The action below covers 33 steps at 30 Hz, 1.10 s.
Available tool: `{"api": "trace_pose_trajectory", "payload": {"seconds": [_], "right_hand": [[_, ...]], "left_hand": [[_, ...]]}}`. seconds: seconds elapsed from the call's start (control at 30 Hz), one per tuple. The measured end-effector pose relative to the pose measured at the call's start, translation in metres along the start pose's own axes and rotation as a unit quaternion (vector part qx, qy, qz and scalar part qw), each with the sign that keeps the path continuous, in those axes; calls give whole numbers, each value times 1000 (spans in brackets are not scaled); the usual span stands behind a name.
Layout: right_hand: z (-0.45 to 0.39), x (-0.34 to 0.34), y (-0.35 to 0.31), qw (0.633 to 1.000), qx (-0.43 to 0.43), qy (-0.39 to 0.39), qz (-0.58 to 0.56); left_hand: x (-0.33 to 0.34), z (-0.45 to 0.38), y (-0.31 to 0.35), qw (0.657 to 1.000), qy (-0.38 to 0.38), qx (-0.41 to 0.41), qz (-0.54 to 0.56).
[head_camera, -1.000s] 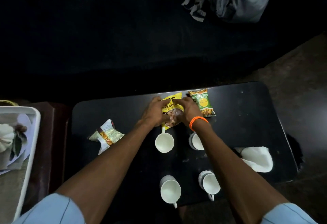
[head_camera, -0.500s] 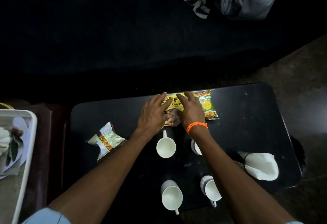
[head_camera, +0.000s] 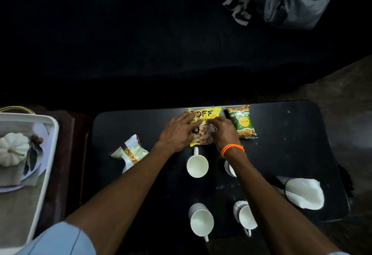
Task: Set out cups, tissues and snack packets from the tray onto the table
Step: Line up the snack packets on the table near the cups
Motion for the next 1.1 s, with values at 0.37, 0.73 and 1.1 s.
{"api": "trace_pose_trajectory", "payload": {"seconds": [0.37, 0.73, 1.1], "right_hand": [[20, 28, -125, 969, 11, -156, -193], [55, 106, -171, 855, 177, -260, -413], [42, 2, -192, 963, -203, 132, 116]], "left_hand": [[-57, 196, -97, 772, 458, -379, 224], [18, 200, -121, 544, 310, -357, 693], [-17, 139, -95, 578, 323, -317, 679]]}}
Point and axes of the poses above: each hand's wrist, its own z-axis away from the middle knuckle, its own x-axis out of the palm, y = z × x, the point moved 8 cm from there along -z, towards the middle knuckle, and after that the axes turned 12 degrees about z, right-handed, at the moved point
